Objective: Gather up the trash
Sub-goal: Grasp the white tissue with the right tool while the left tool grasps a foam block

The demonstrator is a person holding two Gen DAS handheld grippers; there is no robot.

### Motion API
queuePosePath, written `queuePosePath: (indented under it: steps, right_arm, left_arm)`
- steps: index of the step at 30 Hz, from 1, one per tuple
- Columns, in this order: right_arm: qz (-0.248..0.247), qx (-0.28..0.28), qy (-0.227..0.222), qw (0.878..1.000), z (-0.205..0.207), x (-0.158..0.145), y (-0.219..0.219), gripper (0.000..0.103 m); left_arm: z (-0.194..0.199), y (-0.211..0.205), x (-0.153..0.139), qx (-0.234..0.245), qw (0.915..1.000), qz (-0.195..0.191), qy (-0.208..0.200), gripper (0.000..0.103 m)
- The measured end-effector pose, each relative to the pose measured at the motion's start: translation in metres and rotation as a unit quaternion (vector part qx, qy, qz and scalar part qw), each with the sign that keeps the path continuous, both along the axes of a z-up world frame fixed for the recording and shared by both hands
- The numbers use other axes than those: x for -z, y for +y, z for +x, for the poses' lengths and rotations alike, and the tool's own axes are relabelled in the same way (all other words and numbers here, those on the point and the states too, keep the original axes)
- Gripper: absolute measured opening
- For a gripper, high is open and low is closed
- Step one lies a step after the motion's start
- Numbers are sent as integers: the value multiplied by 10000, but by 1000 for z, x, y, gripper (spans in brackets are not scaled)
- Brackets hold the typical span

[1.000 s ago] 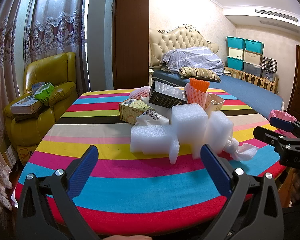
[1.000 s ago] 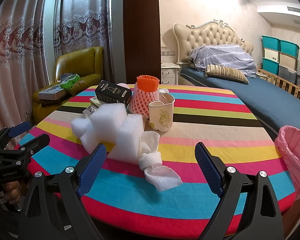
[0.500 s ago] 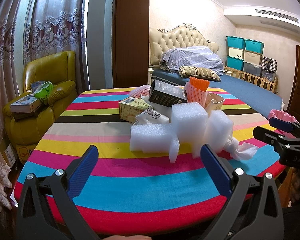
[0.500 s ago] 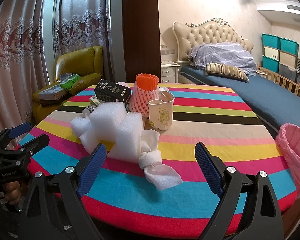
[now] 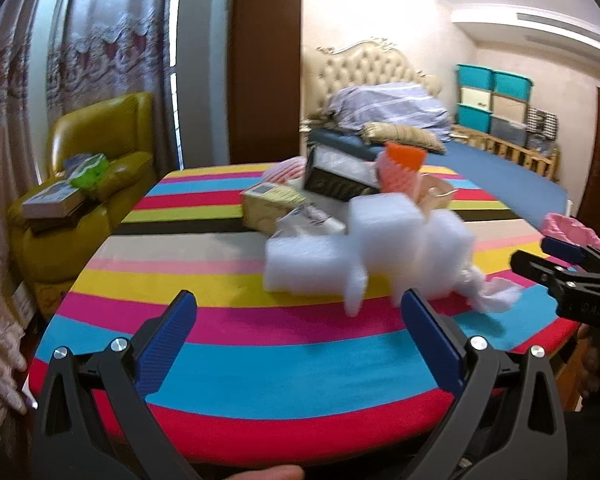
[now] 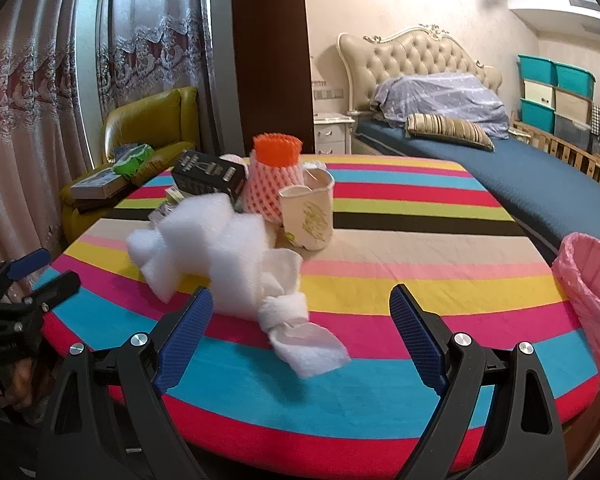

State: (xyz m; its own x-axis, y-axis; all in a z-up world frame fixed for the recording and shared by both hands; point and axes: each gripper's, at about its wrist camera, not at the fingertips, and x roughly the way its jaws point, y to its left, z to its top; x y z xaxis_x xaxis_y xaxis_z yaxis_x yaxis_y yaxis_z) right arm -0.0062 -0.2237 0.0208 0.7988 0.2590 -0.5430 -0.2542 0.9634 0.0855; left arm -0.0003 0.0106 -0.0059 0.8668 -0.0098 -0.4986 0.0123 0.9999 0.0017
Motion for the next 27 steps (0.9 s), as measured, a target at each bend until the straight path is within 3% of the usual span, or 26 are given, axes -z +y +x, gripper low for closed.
queuePosePath:
  steps: [7,13,19,21,23,25,27]
  right_arm:
    - [6,-75,453,9989,12,23,-4,85]
    - [-287,-175,418,9986,28,29,6,83]
    - [-369,-487,564,9965,46,39,20,69]
    - [-400,-579,570,9959,48,41,25,58]
    - [-375,-687,616,9950,51,44,29,49]
    - [-346,-754,599,9947,50,43,29,34]
    - [-310,-672,410,9964,45,37,22,31]
  left_arm:
    - [13,9,13,-55,9984,-158,540,99]
    - [22,15,22,-37,9970,-263,721,99]
    - [25,11,19,87,9981,-80,612,98]
    - [28,5,18,223,9977,0,634,98]
    - [31,-6,18,568,9964,107,621,98]
    - [32,-20,18,846,9944,282,558,98]
    - [33,-34,17,1083,9920,436,478,93]
